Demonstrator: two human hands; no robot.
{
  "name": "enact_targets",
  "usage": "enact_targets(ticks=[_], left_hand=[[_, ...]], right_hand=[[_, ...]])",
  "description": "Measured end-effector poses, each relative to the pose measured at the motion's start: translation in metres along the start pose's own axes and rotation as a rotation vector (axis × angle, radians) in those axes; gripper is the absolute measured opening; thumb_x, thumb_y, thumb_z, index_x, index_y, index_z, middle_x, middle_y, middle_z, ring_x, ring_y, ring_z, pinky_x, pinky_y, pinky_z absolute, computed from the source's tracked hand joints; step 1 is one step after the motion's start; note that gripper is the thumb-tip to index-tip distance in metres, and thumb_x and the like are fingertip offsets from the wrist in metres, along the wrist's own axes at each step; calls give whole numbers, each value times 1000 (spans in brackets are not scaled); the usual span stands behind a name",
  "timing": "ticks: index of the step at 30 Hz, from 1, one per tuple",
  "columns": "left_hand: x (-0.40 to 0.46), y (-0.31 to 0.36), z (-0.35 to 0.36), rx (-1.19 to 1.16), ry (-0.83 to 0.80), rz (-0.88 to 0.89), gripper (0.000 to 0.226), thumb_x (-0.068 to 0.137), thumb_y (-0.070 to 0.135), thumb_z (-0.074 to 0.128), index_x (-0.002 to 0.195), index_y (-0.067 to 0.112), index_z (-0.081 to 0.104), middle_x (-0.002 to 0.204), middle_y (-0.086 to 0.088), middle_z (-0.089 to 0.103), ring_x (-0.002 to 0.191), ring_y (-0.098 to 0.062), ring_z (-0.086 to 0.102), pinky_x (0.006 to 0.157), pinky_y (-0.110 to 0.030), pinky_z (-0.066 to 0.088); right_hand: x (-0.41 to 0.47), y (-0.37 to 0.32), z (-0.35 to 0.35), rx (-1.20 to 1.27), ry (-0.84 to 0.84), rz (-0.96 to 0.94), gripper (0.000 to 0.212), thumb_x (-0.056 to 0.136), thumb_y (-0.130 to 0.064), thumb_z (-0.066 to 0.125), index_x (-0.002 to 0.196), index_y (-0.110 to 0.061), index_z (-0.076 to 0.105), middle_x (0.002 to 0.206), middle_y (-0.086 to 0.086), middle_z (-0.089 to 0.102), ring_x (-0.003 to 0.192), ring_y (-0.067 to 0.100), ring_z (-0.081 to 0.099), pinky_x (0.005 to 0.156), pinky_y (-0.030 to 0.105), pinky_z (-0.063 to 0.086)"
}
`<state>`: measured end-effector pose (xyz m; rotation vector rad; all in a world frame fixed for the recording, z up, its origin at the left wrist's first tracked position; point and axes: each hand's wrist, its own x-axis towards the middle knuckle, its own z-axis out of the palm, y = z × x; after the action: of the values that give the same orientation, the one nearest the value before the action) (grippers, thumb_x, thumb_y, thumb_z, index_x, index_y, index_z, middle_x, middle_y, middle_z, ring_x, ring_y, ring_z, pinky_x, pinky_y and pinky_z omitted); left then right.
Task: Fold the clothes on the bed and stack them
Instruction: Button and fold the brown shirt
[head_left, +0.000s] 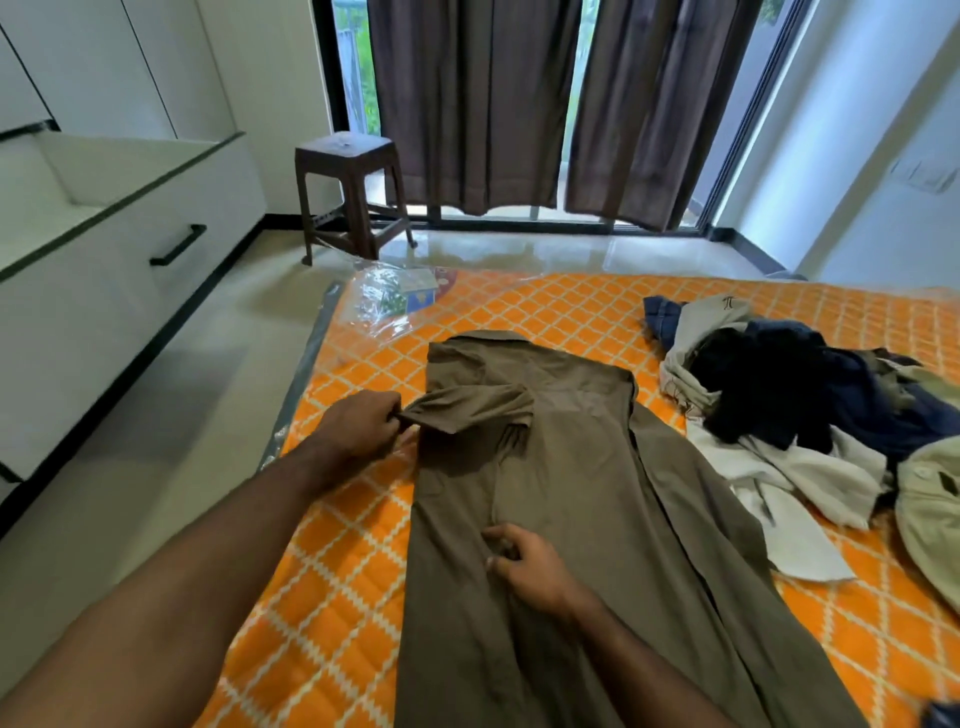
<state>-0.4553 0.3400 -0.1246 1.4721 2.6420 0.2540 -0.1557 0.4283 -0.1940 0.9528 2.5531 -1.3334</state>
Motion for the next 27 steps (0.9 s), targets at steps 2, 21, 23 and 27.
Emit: enact_targets(ticks=[2, 21, 23, 27], left_hand=[[-8, 29, -33, -270, -58, 33, 12, 94, 17, 59, 104, 12, 65, 96, -8, 68, 90, -27, 63, 62, -28, 42], [-88, 87, -1, -1074, -346, -293, 42, 102, 54, 43, 121, 18, 53, 120, -12, 60, 102, -29, 61, 80, -40, 52], [-80, 85, 8, -1217, -307, -348, 45, 102, 58, 38, 117, 22, 58, 113, -6, 64, 98, -26, 60, 83, -39, 50], [-53, 78, 23, -1432, -240, -428, 56, 95, 69, 40, 116, 27, 70, 108, 5, 76, 98, -16, 72, 87, -36, 56]], right_hand=[[-4, -13, -4, 97, 43, 34, 19, 99, -37, 62, 110, -24, 71, 101, -9, 71, 97, 7, 64, 79, 19, 47], [-95, -57, -41, 542, -50, -108, 52, 94, -45, 67, 140, -35, 45, 137, -9, 59, 121, 7, 60, 100, 18, 48], [-84, -61, -30, 171, -121, -122, 77, 82, -77, 58, 148, -44, 37, 151, -1, 44, 137, 15, 46, 115, 23, 36], [-61, -71, -13, -236, -297, 20, 83, 84, -86, 31, 142, -31, 55, 151, 20, 42, 141, 33, 40, 118, 35, 32]])
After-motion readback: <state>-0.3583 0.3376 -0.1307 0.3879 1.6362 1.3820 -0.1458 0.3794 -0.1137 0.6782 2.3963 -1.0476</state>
